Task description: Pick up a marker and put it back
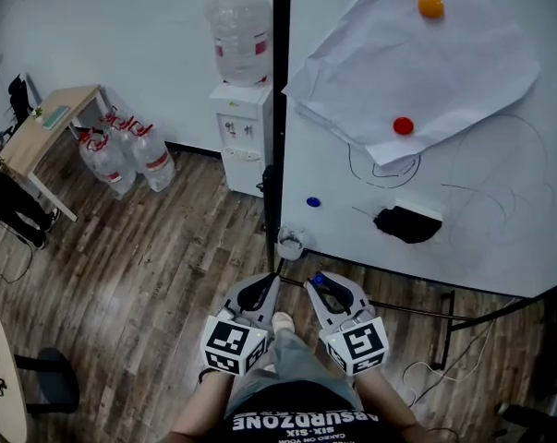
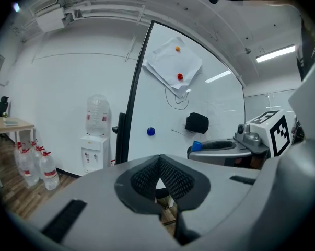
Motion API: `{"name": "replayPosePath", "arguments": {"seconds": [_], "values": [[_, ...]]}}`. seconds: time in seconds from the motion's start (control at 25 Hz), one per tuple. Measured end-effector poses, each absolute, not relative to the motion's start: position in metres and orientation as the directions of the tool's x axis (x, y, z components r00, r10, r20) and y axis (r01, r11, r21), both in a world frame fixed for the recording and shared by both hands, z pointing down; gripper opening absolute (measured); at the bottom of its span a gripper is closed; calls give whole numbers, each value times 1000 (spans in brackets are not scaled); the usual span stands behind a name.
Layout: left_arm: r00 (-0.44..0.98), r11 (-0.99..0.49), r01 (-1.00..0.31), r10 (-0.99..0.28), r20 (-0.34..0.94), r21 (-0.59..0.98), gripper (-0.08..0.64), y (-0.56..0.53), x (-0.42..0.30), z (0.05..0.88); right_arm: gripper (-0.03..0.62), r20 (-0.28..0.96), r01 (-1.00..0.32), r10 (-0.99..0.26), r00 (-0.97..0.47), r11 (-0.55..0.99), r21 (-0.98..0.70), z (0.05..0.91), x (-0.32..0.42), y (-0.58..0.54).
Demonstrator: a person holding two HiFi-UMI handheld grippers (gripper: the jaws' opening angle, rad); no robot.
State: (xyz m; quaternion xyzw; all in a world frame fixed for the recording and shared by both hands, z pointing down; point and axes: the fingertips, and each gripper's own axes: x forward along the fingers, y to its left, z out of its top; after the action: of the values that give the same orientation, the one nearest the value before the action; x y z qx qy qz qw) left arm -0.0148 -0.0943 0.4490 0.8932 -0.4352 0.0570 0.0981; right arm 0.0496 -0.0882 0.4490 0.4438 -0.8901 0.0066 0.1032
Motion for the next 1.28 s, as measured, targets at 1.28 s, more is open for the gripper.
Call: {"name": "replayPosePath", "arguments": {"seconds": [1.28], "values": [[632,-621,-775,-750,195,120,8,-80,-11,454,69,230,-779,-768,-598,624,58,464,37,-68]]}}
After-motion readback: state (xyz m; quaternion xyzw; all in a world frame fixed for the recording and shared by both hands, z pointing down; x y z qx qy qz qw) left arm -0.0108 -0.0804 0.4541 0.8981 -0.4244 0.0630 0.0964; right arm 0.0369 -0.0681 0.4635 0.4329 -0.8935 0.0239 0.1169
